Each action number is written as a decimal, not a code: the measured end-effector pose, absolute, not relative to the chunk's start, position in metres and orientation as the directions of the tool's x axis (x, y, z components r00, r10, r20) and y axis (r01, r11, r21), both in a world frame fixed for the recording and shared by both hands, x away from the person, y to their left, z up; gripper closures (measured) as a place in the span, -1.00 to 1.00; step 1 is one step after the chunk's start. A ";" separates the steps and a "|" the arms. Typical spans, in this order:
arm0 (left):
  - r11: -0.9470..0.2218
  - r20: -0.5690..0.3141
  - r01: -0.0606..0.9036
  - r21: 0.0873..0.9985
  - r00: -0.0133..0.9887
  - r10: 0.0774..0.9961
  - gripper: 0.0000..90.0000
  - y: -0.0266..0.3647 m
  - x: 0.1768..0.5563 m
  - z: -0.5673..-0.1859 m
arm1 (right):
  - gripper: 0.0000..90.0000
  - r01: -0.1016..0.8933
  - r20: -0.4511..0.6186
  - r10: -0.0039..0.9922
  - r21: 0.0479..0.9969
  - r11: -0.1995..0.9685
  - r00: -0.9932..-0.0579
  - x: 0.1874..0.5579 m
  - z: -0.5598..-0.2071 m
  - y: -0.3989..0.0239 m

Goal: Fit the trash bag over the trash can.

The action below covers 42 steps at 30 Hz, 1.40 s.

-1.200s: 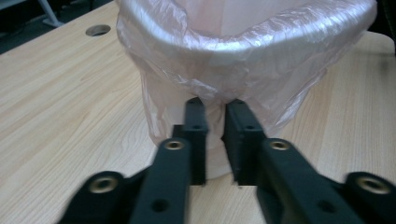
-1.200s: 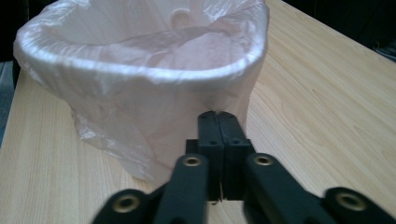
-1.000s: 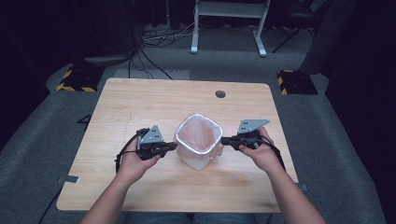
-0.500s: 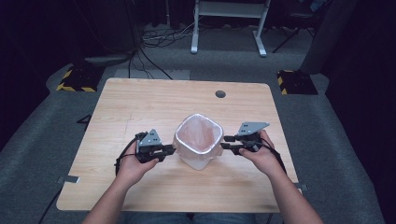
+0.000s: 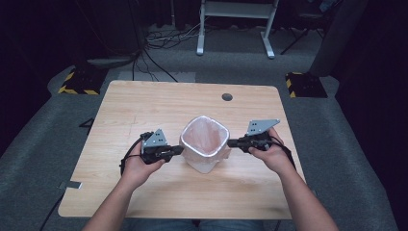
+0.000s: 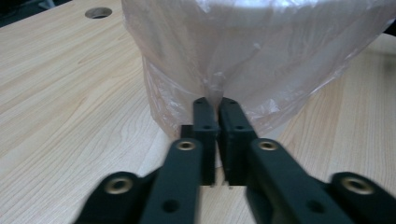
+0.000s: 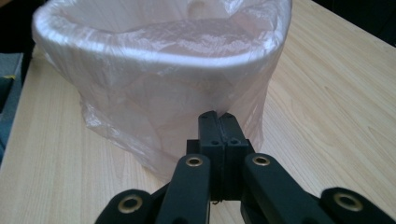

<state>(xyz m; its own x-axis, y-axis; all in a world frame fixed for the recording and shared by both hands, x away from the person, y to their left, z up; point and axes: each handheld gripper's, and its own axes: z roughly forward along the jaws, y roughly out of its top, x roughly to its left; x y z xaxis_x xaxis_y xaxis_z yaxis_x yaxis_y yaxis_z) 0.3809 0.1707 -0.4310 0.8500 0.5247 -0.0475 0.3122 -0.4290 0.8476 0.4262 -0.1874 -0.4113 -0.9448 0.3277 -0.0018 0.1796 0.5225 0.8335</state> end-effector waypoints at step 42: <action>-0.430 0.011 0.375 0.821 0.744 0.668 -0.06 0.168 0.391 -0.453 | 0.08 0.355 0.033 0.600 0.832 0.427 -0.799 0.444 -0.434 -0.174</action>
